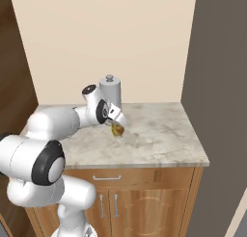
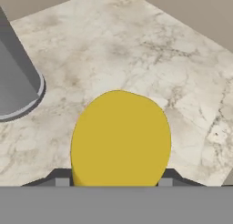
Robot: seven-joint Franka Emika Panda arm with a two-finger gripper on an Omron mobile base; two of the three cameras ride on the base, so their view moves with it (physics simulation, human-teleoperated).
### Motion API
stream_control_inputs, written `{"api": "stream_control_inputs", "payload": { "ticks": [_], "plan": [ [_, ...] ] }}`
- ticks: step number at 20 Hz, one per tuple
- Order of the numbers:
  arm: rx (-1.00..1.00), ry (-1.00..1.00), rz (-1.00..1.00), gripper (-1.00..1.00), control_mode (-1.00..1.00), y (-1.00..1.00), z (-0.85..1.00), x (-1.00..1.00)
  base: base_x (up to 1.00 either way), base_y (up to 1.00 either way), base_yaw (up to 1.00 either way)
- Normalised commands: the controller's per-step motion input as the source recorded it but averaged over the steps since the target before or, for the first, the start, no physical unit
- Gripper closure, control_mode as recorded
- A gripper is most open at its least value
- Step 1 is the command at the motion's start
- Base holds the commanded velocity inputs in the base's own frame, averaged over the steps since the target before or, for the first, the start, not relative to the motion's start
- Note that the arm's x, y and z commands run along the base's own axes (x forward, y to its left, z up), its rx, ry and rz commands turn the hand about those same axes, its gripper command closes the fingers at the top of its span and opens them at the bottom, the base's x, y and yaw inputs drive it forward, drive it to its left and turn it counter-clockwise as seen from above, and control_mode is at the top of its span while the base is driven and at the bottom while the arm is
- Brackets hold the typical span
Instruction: Place the condiment bottle and mustard from the counter to the top shelf of the fridge. If the existing items in the fridge are on the top shelf, move them to other shelves.
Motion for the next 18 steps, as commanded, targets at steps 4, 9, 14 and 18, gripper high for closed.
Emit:
{"api": "stream_control_inputs", "payload": {
  "ticks": [4, 9, 14, 18],
  "plan": [
    [-0.01, -0.07, 0.01, 1.00, -1.00, 0.20, 1.00, -0.96, 0.00, 0.00, 0.00],
    [-0.02, -0.09, 0.07, 1.00, -1.00, 0.21, 1.00, -1.00, 0.00, 0.00, 0.00],
    [-0.02, -0.11, 0.07, 1.00, -1.00, 0.15, 1.00, -1.00, 0.00, 0.00, 0.00],
    [-0.02, -0.11, 0.08, 1.00, -1.00, 0.04, 1.00, -1.00, 0.00, 0.00, 0.00]
  ]
}}
